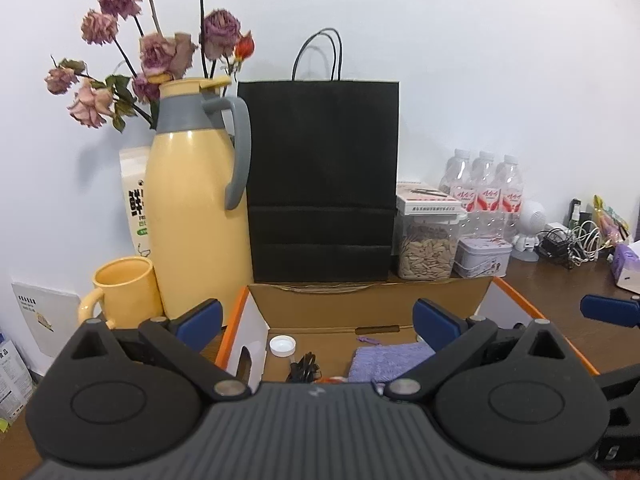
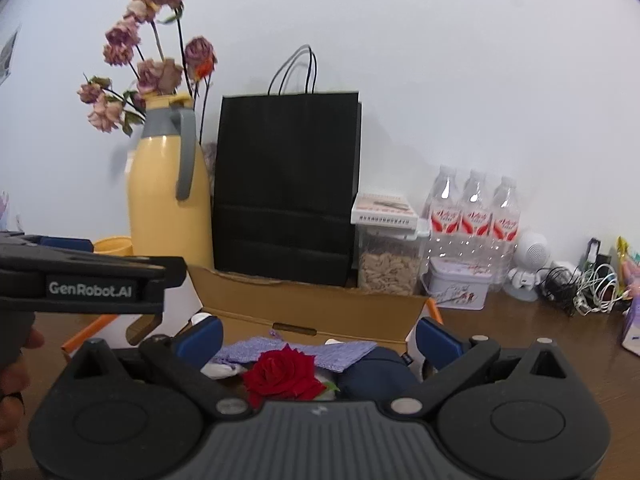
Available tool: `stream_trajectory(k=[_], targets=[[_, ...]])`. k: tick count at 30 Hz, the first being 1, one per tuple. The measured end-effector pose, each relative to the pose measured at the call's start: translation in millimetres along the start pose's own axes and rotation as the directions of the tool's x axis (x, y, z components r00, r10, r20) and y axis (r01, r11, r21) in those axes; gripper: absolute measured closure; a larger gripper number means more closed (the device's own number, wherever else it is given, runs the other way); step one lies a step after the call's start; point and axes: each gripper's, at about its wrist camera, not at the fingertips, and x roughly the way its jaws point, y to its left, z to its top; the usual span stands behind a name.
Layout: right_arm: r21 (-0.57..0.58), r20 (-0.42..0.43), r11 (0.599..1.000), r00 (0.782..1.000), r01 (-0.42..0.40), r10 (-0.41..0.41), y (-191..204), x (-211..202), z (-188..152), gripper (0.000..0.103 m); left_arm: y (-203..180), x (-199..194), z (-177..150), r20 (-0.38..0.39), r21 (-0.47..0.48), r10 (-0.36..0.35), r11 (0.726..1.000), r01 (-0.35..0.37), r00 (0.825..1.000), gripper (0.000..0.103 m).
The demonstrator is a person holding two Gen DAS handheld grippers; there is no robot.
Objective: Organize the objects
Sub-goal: 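Grasp the black USB cable on the table with the left gripper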
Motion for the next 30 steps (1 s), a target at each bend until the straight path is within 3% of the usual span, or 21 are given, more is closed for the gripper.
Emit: stream_trajectory(k=[5,14,24,30], targets=[[-0.009,0.026,1.000,0.999,-0.023,0.024,-2.6,-28.7,-1.5,0.000,6.2,-33.7,-9.6,-0.010,-0.004,-0.007,1.000,0.007,1.000,0.000],[-0.039,0.001,0.998,0.999,-0.044,0.044,-6.1,-76.8,-27.2,0.000,11.9,-74.2,-47.4,-0.107,0.043,0.008,0.999,-0.003,0.994,0.000],[-0.040,-0.086,0.998,0.995,-0.056,0.052,-13.8,-105.9,-71.2,0.000,12.2,-87.6,-88.9,-0.237,0.047,0.026,0.999,-0.015,0.971,0.001],[-0.038,-0.127,0.998,0.990,-0.059,0.054,-17.1,-111.6,-90.5,0.000,6.9,-87.3,-104.6,-0.285,0.042,0.011,0.999,0.001,0.958,0.010]])
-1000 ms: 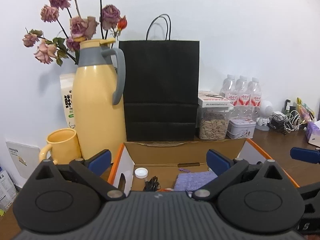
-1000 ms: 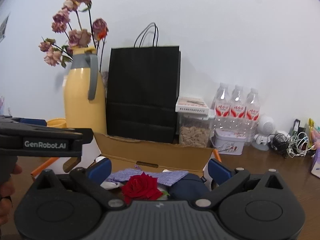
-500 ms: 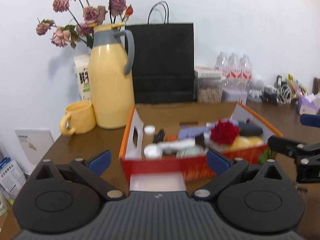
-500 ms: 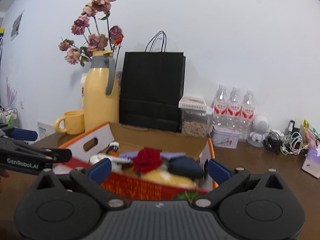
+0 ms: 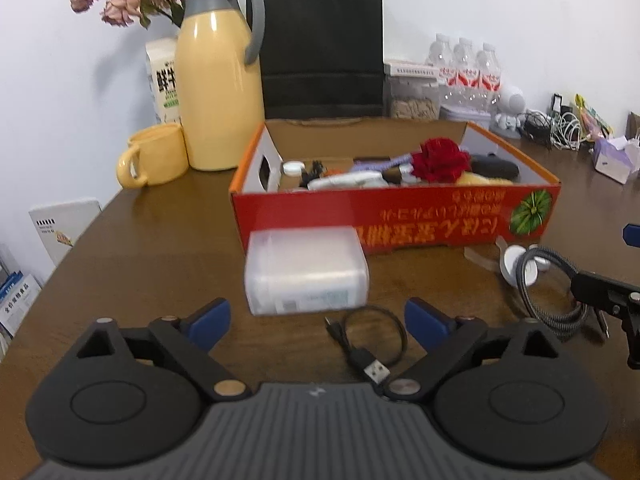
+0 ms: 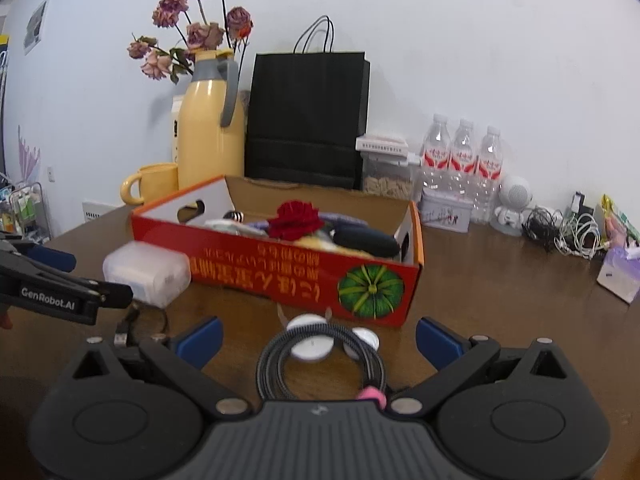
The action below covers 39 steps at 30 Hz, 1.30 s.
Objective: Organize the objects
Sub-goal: 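Grasp the black USB cable on the table with the left gripper, then grasp the clear white plastic box with the right gripper while the left gripper holds the USB cable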
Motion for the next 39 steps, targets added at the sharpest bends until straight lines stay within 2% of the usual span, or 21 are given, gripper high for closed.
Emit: stream_trajectory(k=[2,4,8,15,18,21,23,32,39], targets=[[0.005,-0.009,1.000,1.000,0.000,0.000,-1.4,0.1,-4.6,0.000,-2.4,3.2,-3.3,-0.014,-0.003,-0.004,1.000,0.004,1.000,0.014],[0.007,-0.015,1.000,1.000,-0.001,0.001,-2.1,0.6,-7.2,0.000,-4.9,7.0,-4.3,-0.028,-0.004,-0.006,1.000,0.006,1.000,0.023],[0.008,-0.021,1.000,1.000,-0.005,0.005,-1.6,2.3,-9.6,0.000,-7.7,13.2,-5.9,-0.046,-0.011,-0.013,1.000,0.013,0.999,0.028],[0.004,-0.037,1.000,0.999,-0.013,0.013,-0.7,8.1,-13.1,0.000,-10.2,22.5,-7.6,-0.071,-0.029,-0.020,0.999,0.018,0.997,0.046],[0.006,-0.042,1.000,0.999,-0.015,0.016,-1.1,10.3,-14.2,0.000,-11.0,28.4,-11.1,-0.095,-0.045,-0.027,0.999,0.023,0.995,0.064],[0.008,-0.047,1.000,0.999,-0.016,0.017,-1.1,11.5,-15.0,0.000,-11.2,27.4,-11.7,-0.083,-0.050,-0.037,0.998,0.033,0.996,0.090],[0.008,-0.050,1.000,0.999,-0.017,0.017,-1.0,12.7,-15.6,0.000,-8.4,26.6,-12.0,-0.083,-0.072,-0.070,0.995,0.064,0.994,0.090],[0.002,-0.053,1.000,0.998,-0.014,0.014,1.6,14.6,-15.7,0.000,-3.7,16.8,-9.5,-0.052,-0.071,-0.079,0.995,0.075,0.996,0.091],[-0.028,-0.060,0.998,0.997,-0.049,0.047,24.4,18.7,-10.1,0.000,17.2,1.7,-8.0,-0.011,-0.084,-0.068,0.994,0.067,0.998,0.091]])
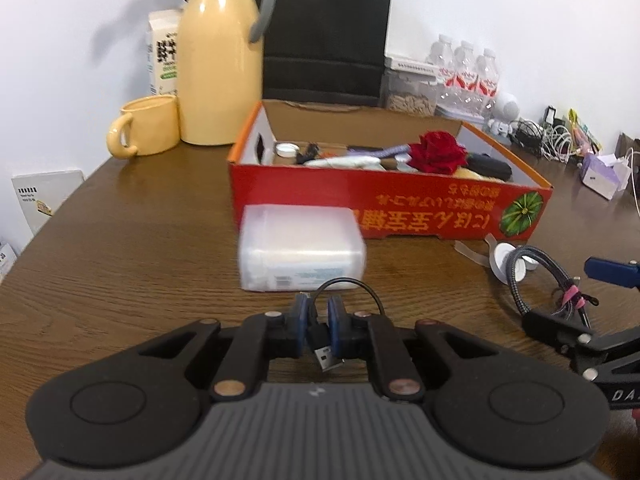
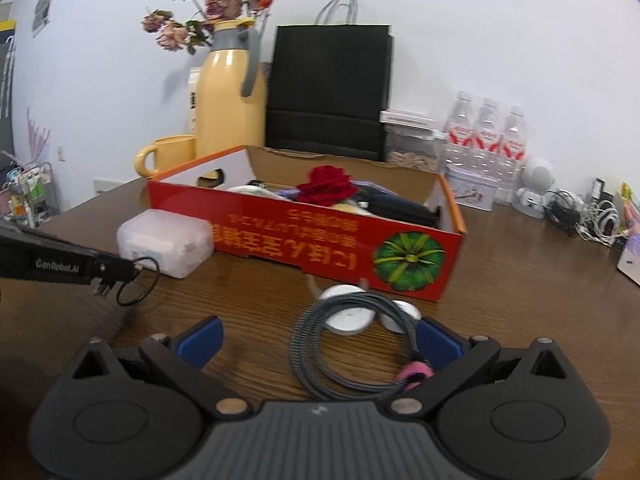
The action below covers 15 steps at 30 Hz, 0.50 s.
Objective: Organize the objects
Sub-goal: 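Grasp the clear white plastic box with the right gripper while the left gripper holds the USB cable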
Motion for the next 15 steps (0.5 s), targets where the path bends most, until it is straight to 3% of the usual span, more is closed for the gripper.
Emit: stream_trajectory(k=[9,15], targets=[[-0.047,-0.003,0.996,0.997,-0.076,0.076,68.1,24.4,25.3,0.000,46.6,-21.7,5.4,0.060,-0.010,0.043,0.999,-0.042,0.997,0.091],[-0.009,-0.001,0.995,0.996,-0.095,0.095,113.5,44.2,42.9,0.000,78.5,-27.9,3.3,0.068,0.001,0.077,0.997,-0.077,0.995,0.091]])
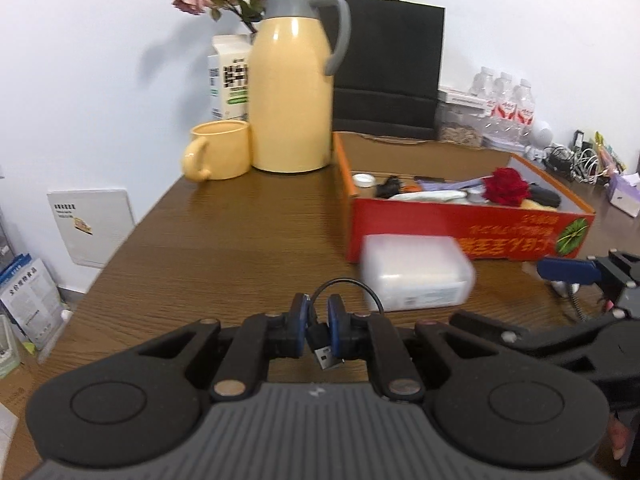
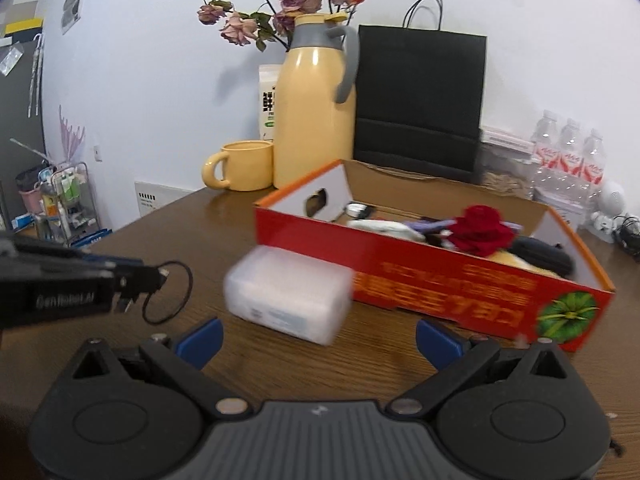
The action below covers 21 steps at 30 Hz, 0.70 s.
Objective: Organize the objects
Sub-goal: 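Grasp the clear white plastic box with the right gripper while the left gripper holds the USB cable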
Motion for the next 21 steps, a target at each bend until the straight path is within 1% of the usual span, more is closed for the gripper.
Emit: stream_trajectory(k=[5,10,12,15,19,20,21], targets=[[0.062,0.003,0.998,1.000,0.026,-0.027,23.8,17.8,9.8,0.000,22.5,1.3,-3.4,-0.010,0.016,0.019,1.000,-0.019,1.000,0.091],[0.122,-0.008,0.989,0.997,0.083,-0.082,36.6,39.9,17.9,0.000,39.3,4.3,-2.4,-0.013,0.014,0.027,1.000,-0.027,1.000,0.091],[0.128,-0.005,0.987,0.995,0.099,-0.100,42.1,47.1,20.6,0.000,44.5,5.1,-1.8,-0.016,0.012,0.028,1.000,-0.028,0.999,0.091],[0.126,-0.009,0.979,0.987,0.159,-0.160,49.3,61.7,24.3,0.000,49.8,3.8,-1.6,-0.015,0.007,0.030,1.000,-0.030,0.999,0.091],[0.149,-0.065,0.962,0.973,0.231,-0.223,47.0,83.9,27.8,0.000,55.1,0.8,-1.2,-0.012,-0.008,0.027,1.000,-0.027,1.000,0.091],[0.153,-0.076,0.959,0.970,0.240,-0.231,46.0,87.7,28.4,0.002,55.2,0.2,-1.1,-0.010,-0.009,0.027,1.000,-0.027,1.000,0.091],[0.159,-0.092,0.955,0.967,0.251,-0.239,44.8,91.8,28.9,0.006,55.3,0.1,-0.8,-0.009,-0.010,0.027,1.000,-0.027,1.000,0.091]])
